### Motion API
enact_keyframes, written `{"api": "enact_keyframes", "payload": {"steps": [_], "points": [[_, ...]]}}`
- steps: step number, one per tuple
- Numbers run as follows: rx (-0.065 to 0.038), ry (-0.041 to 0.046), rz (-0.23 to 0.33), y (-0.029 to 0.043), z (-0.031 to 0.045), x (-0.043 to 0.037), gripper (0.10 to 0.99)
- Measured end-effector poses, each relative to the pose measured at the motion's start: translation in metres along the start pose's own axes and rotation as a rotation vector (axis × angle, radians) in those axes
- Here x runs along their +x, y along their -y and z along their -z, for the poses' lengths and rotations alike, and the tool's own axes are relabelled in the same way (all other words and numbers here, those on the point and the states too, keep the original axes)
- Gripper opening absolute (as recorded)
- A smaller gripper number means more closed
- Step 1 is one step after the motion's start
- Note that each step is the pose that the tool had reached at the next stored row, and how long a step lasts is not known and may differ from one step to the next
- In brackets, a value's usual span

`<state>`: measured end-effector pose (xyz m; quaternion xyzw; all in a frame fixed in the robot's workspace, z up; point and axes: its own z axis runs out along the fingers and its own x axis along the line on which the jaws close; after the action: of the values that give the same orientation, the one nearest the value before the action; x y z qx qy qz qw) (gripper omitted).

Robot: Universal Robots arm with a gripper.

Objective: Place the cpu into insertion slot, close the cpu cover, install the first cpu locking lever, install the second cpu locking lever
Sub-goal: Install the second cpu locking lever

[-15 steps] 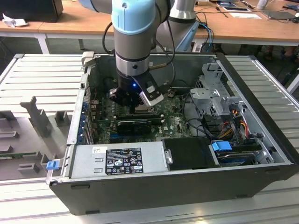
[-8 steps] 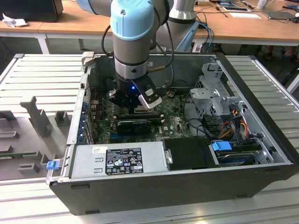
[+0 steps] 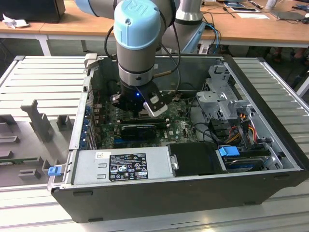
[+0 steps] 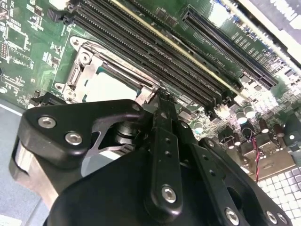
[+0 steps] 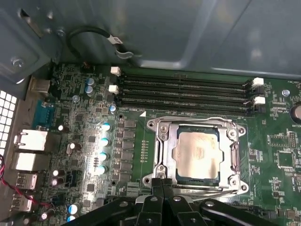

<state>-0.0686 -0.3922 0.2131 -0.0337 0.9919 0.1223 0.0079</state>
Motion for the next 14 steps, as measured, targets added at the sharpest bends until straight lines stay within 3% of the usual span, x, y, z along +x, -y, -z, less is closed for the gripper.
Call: {"api": "enact_keyframes", "payload": {"steps": [4,6,7,9,14], "points": [[0.0,-0.0025,-0.001,0.0007,0.0012,-0.0014,0.106],[-0.001,-0.007,-0.002,-0.0006,0.0065,-0.0019,0.106],[-0.001,-0.0089,-0.002,-0.0022,0.0132,-0.0021,0.106],[-0.001,-0.0103,-0.002,-0.0032,0.0167,-0.0037,0.106],[-0.001,-0.0119,-0.003,-0.0024,0.0166,-0.0207,0.106]]}}
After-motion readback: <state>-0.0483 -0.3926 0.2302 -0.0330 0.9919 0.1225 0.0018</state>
